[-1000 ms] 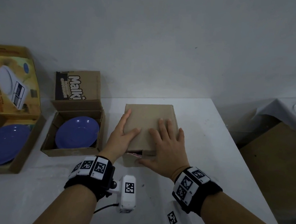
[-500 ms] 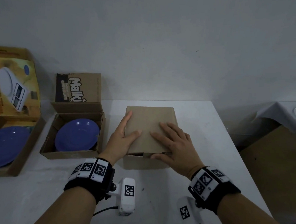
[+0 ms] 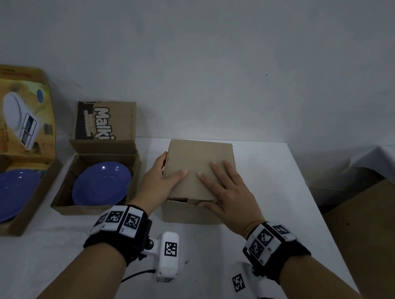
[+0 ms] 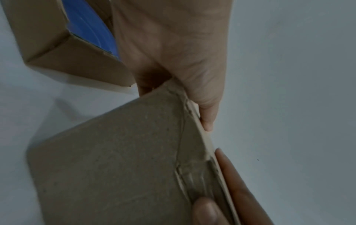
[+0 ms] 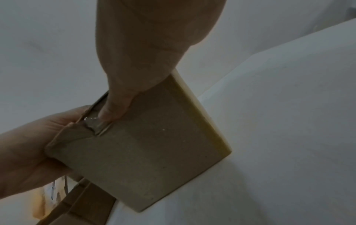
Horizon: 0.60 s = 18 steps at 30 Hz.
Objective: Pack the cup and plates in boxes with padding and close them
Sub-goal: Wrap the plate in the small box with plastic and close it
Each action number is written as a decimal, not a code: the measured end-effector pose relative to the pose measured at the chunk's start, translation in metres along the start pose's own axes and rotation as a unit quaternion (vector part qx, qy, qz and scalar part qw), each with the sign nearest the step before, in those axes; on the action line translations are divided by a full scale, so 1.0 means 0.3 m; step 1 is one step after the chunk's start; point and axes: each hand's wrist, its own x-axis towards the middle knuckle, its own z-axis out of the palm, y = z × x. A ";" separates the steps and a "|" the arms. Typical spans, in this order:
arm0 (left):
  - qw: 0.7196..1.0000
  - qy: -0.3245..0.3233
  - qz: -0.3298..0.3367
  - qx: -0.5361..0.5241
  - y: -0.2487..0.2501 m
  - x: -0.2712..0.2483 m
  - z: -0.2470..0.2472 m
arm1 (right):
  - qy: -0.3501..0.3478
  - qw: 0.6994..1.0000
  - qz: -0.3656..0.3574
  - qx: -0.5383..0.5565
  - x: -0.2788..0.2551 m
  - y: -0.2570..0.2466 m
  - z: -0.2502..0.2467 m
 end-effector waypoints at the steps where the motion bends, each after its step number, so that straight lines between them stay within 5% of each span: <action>1: 1.000 0.016 -0.002 0.014 0.010 0.007 0.002 | 0.002 1.000 0.006 0.002 0.019 0.005 0.001; 13: 0.999 0.043 -0.006 0.019 0.027 0.019 -0.004 | -0.037 0.999 -0.012 -0.036 0.082 0.061 -0.014; 18: 0.996 0.056 -0.008 0.070 -0.006 0.009 -0.167 | 0.041 0.998 0.009 -0.056 0.128 -0.059 -0.069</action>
